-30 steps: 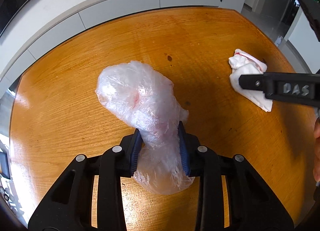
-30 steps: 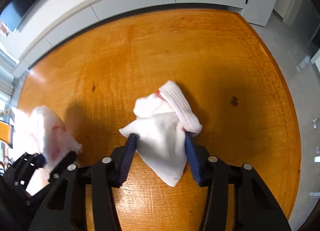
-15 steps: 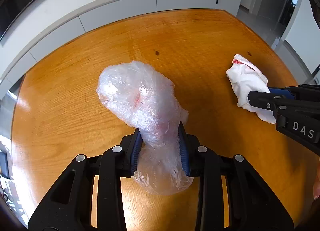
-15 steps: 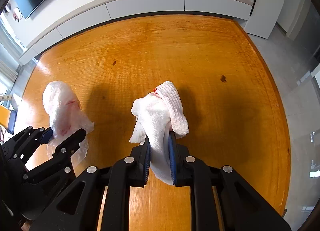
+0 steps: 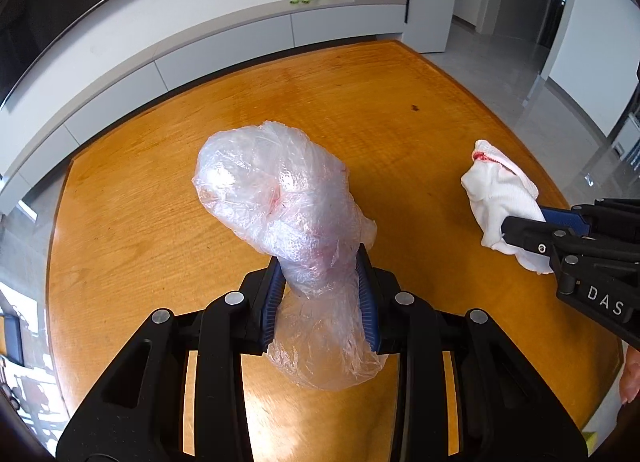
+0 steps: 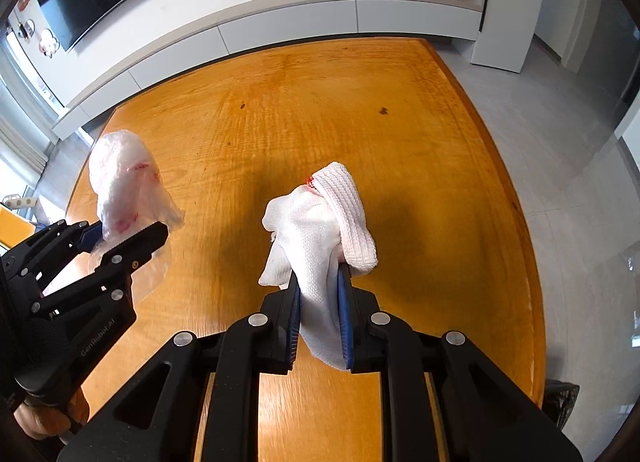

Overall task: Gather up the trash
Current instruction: 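Carry the plastic bag and tissue over the black trash bag and open both grippers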

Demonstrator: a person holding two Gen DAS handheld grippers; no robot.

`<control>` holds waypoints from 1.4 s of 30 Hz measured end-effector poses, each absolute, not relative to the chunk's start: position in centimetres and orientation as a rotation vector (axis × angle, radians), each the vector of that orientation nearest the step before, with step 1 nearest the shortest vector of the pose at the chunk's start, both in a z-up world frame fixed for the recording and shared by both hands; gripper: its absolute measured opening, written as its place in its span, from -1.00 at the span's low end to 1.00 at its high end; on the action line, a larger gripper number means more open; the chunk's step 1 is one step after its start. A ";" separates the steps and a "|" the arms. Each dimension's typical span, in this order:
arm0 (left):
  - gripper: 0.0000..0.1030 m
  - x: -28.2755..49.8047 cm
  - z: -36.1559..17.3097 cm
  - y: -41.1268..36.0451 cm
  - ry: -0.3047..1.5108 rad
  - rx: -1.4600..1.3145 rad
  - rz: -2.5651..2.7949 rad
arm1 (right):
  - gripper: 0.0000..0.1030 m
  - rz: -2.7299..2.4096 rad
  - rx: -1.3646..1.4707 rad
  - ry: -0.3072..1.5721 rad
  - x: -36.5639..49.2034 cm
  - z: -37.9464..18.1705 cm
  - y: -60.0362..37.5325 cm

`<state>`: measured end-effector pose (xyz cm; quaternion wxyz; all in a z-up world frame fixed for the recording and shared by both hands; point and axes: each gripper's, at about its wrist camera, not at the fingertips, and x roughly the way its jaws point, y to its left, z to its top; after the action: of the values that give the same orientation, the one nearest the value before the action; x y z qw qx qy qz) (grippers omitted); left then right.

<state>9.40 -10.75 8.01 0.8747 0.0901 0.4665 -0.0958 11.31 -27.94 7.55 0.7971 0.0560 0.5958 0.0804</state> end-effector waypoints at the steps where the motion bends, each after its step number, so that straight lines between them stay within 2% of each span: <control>1: -0.36 8.5 8.5 -11.3 0.965 0.195 -0.207 | -0.65 0.170 0.126 1.276 10.4 7.9 -28.5; 9: -0.36 2.4 10.2 -15.9 0.925 0.250 -0.285 | -0.65 0.115 0.182 1.244 3.7 10.1 -34.3; 20: -0.36 -5.9 10.2 -28.8 0.887 0.375 -0.524 | -0.65 -0.068 0.328 1.230 -8.1 11.0 -46.3; 28: -0.35 -12.3 8.8 -40.3 0.887 0.481 -0.737 | -0.64 -0.256 0.481 1.211 -17.5 10.4 -55.9; 40: -0.33 -18.6 3.6 -54.5 0.915 0.699 -0.947 | -0.63 -0.537 0.699 1.229 -27.8 7.2 -66.9; 41: -0.33 -18.8 3.1 -55.4 0.918 0.716 -0.958 | -0.48 -0.543 0.710 1.243 -28.1 6.7 -67.4; 42: -0.33 -19.0 2.6 -56.0 0.924 0.728 -0.970 | -0.08 -0.561 0.723 1.281 -27.9 6.0 -68.1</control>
<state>-19.03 -56.03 2.65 0.7232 0.3299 0.4184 -0.4394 -27.94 -68.12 5.96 0.7059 0.3255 0.5763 -0.2524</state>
